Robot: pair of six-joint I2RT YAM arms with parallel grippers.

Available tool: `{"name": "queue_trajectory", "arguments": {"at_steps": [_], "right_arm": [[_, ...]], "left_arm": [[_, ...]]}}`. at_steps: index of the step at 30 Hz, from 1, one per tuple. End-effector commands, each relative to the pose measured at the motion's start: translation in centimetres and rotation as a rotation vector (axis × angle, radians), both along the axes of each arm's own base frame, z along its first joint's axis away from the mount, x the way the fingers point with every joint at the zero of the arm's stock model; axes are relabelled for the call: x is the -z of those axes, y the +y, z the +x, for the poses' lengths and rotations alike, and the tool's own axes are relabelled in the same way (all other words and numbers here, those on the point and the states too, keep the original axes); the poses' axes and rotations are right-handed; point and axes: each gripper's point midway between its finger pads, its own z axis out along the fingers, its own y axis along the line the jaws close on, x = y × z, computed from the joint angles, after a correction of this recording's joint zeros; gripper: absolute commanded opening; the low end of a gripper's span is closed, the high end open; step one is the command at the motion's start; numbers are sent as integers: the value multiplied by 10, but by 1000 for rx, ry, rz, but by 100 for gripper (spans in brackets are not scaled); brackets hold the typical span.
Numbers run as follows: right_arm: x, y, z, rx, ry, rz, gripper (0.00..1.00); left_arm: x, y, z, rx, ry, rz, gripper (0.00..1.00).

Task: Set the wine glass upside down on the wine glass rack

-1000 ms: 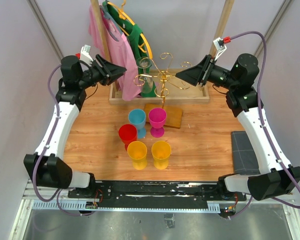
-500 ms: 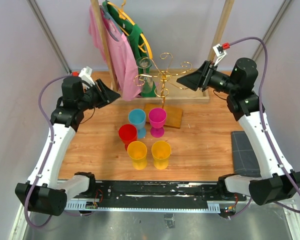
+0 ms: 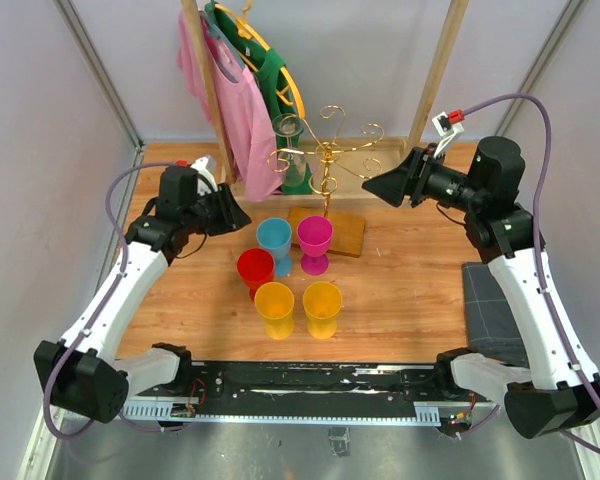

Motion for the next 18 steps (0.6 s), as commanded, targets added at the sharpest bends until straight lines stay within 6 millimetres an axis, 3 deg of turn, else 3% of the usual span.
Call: {"name": "queue_trajectory", "arguments": {"at_steps": [1, 11, 18], "right_arm": [[21, -8, 0, 28, 24, -44, 62], [34, -12, -7, 39, 32, -66, 63], [32, -13, -11, 41, 24, -67, 63]], "left_arm": [[7, -13, 5, 31, -1, 61, 43], [31, -33, 16, 54, 43, 149, 43], [45, -44, 26, 47, 61, 219, 36]]}}
